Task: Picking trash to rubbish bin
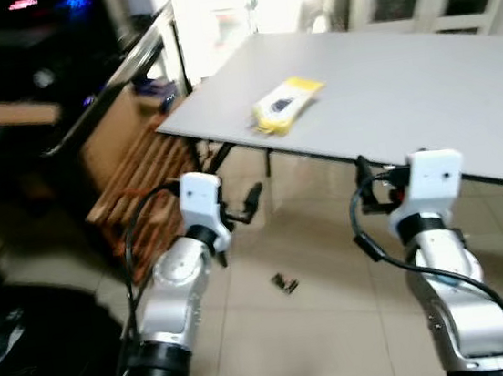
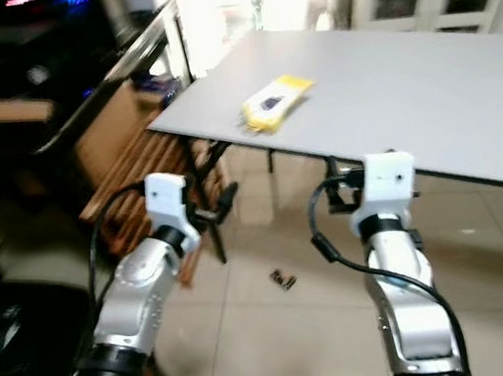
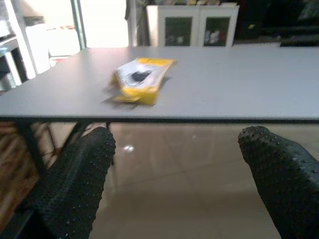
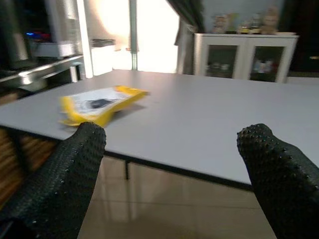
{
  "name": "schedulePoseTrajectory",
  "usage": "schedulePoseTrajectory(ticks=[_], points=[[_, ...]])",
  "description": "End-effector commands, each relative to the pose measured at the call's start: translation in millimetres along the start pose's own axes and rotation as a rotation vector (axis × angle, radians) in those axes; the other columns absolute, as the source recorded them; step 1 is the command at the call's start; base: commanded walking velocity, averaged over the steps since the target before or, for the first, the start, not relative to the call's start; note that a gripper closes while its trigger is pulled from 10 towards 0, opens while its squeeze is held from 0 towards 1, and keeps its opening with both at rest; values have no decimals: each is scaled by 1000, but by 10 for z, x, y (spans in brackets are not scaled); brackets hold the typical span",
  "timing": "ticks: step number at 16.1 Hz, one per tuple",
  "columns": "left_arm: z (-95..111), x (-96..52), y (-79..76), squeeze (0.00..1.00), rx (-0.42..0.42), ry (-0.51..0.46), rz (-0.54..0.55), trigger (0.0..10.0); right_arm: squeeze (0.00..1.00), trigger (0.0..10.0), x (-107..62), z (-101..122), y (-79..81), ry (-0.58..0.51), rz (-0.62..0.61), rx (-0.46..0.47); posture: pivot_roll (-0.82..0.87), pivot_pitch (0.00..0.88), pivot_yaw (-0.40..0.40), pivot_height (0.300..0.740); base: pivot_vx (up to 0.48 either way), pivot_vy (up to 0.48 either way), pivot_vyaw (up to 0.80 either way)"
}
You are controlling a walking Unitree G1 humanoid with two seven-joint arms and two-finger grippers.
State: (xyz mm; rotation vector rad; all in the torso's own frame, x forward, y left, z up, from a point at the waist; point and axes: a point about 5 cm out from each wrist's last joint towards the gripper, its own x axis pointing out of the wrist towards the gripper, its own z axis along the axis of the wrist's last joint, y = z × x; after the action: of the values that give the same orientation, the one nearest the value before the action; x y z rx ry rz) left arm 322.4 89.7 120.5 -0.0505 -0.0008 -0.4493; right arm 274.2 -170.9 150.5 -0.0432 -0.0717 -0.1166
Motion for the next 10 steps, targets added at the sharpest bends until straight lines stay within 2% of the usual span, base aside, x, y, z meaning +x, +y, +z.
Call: schedulePoseTrajectory(ticks=[1, 4, 10], points=[[53, -1, 41, 0, 27, -18, 6, 10000, 0, 10000, -1, 28, -7, -9, -9, 2, -104, 20, 23, 740, 480, 0, 0], [76, -59, 133, 0, 39, -26, 36, 10000, 0, 10000, -81, -50, -41, 27, -8, 0, -105, 29, 20, 740, 480, 0, 0], [72, -125, 179, 0, 46, -27, 58, 10000, 0, 10000, -119, -172, -17, 87, 19, 10, -102, 41, 24, 740, 480, 0, 0]])
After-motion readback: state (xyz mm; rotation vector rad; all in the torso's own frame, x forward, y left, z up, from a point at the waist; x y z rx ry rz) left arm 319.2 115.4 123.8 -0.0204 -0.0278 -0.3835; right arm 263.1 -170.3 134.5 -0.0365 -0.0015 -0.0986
